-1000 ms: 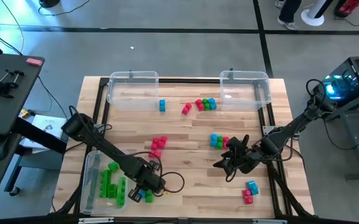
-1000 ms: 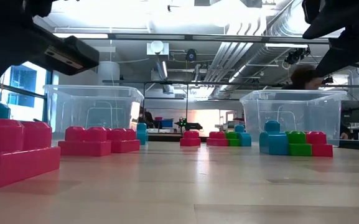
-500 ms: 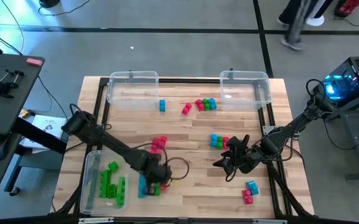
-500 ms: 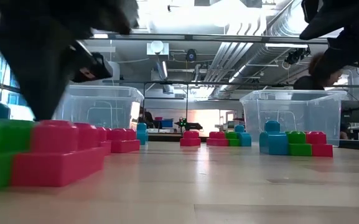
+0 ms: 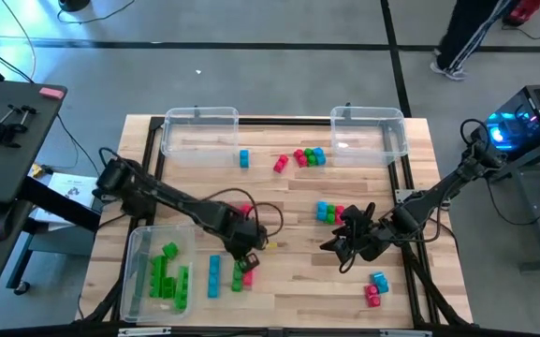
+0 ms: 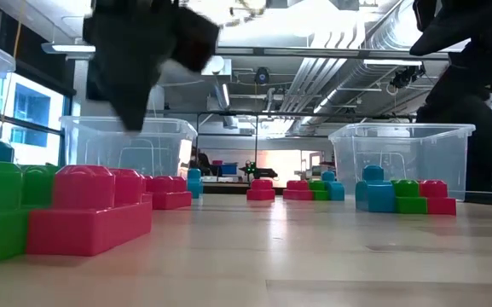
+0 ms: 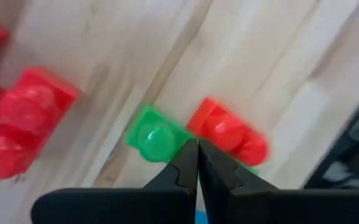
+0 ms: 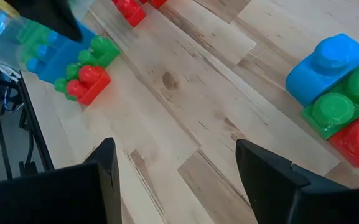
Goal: Sort blocks
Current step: Put the green game piece into the bottom left transparent bin
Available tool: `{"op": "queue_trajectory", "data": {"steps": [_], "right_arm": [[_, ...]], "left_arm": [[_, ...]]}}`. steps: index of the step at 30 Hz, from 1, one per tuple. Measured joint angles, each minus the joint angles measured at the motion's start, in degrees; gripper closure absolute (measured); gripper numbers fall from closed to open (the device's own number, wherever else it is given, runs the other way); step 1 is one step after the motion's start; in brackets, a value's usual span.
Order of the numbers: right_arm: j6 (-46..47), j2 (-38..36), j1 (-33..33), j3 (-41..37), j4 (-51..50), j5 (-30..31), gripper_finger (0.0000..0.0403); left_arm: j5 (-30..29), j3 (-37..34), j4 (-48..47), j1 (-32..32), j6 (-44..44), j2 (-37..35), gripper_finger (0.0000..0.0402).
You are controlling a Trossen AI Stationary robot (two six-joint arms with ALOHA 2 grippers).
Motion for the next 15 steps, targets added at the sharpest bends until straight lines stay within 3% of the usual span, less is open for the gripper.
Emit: {"op": "queue_trajectory", "data": {"steps": [8,15], "right_arm": [[0.0,0.0,0.0,0.0,-0.2,0.0,0.0204],[0.0,0.0,0.0,0.0,-0.4,1.6,0.0204]], "left_arm": [[-14.2,0.0,-2.5,-11.4,-22.8,-2.7,0.0397],[-19.7,0.0,-2.5,-15.2,-36.6,-0.7,0.0331]]}}
